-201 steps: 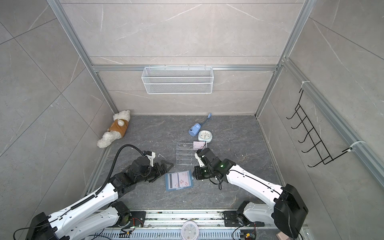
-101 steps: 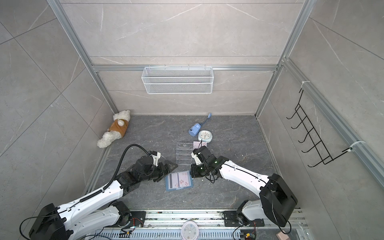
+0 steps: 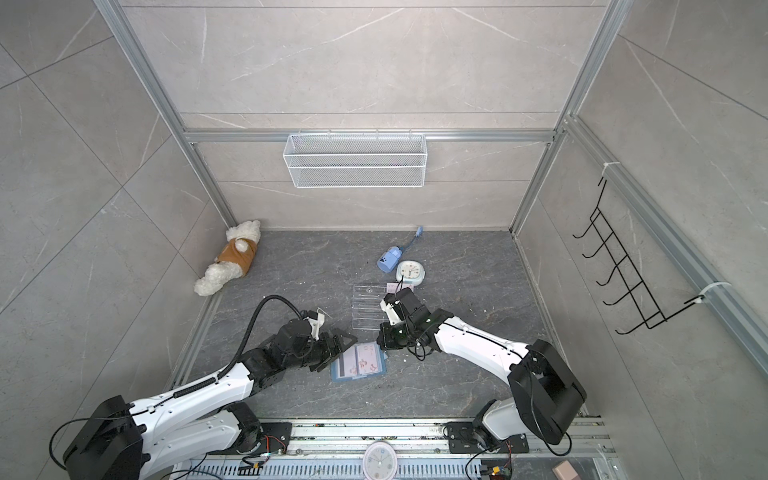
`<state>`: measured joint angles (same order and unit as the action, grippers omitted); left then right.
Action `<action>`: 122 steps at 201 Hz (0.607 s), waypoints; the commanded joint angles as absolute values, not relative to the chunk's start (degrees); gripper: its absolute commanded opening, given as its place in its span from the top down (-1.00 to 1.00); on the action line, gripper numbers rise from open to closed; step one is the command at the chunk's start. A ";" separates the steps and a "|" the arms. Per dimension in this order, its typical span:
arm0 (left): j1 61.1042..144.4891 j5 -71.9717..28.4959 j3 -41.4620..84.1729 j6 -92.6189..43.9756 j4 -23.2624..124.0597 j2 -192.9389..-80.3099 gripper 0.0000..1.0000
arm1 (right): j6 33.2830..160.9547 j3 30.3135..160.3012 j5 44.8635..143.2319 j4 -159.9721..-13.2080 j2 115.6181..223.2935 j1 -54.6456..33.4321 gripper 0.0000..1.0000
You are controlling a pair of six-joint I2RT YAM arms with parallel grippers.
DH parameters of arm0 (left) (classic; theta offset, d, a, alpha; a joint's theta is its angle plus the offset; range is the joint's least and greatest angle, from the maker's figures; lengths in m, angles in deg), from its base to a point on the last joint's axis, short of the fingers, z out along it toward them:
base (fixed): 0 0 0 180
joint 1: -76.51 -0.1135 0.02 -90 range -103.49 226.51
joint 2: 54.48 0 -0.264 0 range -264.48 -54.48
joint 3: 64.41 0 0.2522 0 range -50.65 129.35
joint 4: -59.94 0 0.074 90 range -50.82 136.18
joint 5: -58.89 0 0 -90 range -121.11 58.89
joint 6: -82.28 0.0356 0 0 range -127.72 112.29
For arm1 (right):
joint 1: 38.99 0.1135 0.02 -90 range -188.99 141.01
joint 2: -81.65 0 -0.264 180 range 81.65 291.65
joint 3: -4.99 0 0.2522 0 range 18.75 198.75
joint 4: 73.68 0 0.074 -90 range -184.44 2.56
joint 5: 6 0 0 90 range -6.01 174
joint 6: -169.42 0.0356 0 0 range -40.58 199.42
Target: Take the credit cards out of the card holder
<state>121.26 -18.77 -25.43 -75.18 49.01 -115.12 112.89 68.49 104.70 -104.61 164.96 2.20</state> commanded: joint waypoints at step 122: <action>125.36 -18.81 -26.68 -80.16 59.49 -125.58 -0.41 | 115.91 62.90 108.25 -94.24 173.47 1.86 1.00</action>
